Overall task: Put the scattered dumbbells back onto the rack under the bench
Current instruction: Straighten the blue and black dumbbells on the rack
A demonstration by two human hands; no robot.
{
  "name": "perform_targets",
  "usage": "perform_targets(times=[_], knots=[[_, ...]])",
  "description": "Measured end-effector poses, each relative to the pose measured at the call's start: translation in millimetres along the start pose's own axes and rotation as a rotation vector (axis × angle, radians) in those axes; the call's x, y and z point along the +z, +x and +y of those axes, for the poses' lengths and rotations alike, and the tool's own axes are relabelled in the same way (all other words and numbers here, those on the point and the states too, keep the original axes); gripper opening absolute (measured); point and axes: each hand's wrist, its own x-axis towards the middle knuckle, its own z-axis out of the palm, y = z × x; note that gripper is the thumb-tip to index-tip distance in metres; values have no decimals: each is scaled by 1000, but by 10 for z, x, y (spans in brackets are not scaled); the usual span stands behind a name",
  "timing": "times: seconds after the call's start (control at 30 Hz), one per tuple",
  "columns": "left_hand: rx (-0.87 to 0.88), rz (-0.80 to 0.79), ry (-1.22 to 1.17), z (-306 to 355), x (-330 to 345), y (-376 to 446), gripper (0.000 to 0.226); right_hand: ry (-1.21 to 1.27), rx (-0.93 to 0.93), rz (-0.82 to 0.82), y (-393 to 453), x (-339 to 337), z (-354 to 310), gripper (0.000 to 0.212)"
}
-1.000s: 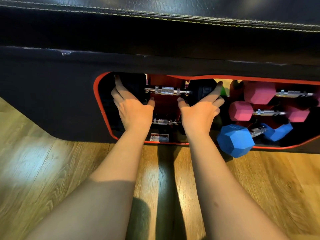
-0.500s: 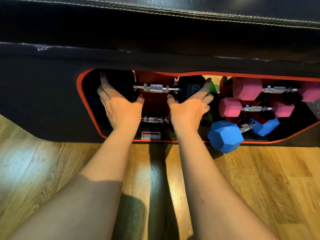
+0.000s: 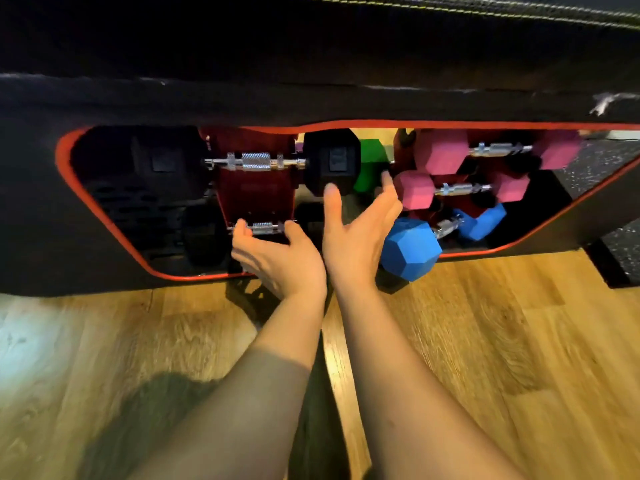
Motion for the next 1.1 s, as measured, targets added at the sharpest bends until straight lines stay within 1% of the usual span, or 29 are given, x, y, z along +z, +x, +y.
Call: perform_targets(times=[0.07,0.13,0.17,0.23,0.27,0.3,0.33,0.37,0.43,0.47,0.5,0.6,0.67,0.73,0.8,0.87,1.0,1.1], knots=[[34,-86,2,-136,55,-279,54,117,206,165,11,-100,197,62],[9,-186,18,-227,128,-480,49,172,415,332,79,-217,398,46],[3,-236,37,-256,169,-555,49,167,489,398,133,-280,473,40],[6,-339,57,-265,256,-660,50,143,589,449,275,-419,563,33],[7,-390,58,-241,303,-693,51,119,634,443,385,-508,606,31],[7,-438,55,-215,346,-705,53,52,675,403,509,-612,658,30],[7,-486,53,-183,379,-713,55,-35,710,323,649,-747,705,28],[15,-527,52,-158,410,-716,56,-113,726,212,800,-907,736,24],[39,-583,50,-111,431,-724,59,-162,730,-74,1081,-1211,698,5],[41,-598,55,-102,421,-741,61,-214,719,-181,1196,-1326,651,15],[43,-612,64,-95,420,-760,62,-317,702,-283,1304,-1415,595,21],[18,-645,71,-127,458,-842,67,-749,496,-538,1538,-1551,528,19],[33,-661,98,-168,526,-924,71,-880,406,-687,1629,-1637,532,31],[51,-705,146,-201,594,-1002,75,-939,350,-829,1688,-1711,551,33],[84,-768,180,-206,640,-1084,76,-938,314,-924,1756,-1748,548,33],[129,-813,203,-177,673,-1120,77,-901,281,-974,1815,-1745,550,33],[108,-793,227,-140,737,-1043,82,-910,181,-1079,1901,-1691,489,36],[109,-777,249,-150,765,-1001,84,-926,97,-1106,1977,-1680,551,37]])
